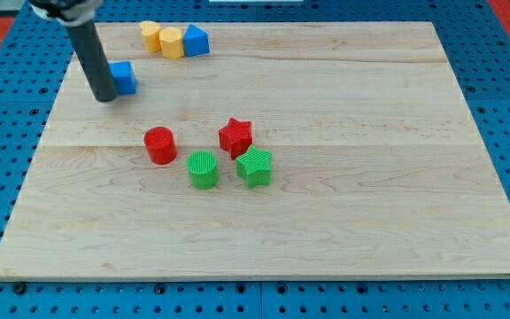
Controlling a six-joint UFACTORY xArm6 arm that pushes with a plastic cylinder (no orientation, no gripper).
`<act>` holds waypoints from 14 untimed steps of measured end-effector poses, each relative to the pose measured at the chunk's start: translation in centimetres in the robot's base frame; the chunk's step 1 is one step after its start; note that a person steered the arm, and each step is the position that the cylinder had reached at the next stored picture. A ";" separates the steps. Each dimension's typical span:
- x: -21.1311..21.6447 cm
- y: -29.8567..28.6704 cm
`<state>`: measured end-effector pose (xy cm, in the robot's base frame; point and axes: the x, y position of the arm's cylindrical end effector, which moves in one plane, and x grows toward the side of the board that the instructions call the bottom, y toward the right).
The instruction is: Move the yellow heart to the top left of the blue cube
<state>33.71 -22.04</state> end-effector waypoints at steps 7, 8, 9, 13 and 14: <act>3.9 29.6; 2.5 30.3; 2.3 30.0; 2.5 30.1; 2.4 30.1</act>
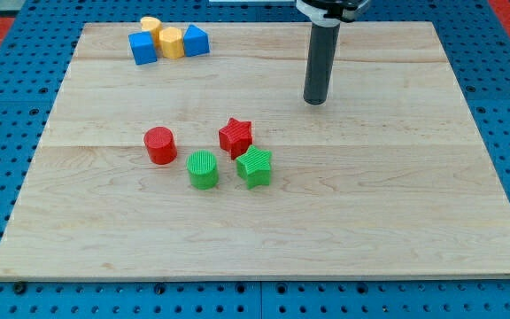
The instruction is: Move the yellow heart to the top left of the blue cube
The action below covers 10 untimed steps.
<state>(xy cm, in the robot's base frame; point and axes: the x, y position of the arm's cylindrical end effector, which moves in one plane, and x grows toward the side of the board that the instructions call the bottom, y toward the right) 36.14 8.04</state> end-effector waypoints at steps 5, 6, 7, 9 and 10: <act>-2.6 -8.4; -9.0 -5.9; -16.7 -8.0; -17.0 -18.9; -17.0 -26.2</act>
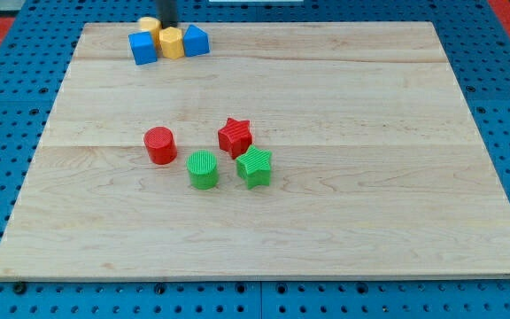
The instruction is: Move the yellow heart to the top left of the blue cube
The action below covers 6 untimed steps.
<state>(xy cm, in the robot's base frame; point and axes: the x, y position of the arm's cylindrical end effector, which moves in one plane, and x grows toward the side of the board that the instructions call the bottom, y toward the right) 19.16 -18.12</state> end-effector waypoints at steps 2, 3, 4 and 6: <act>0.1 -0.4; 0.1 -0.4; 0.0 -0.3; -0.1 -0.2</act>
<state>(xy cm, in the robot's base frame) 19.11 -18.28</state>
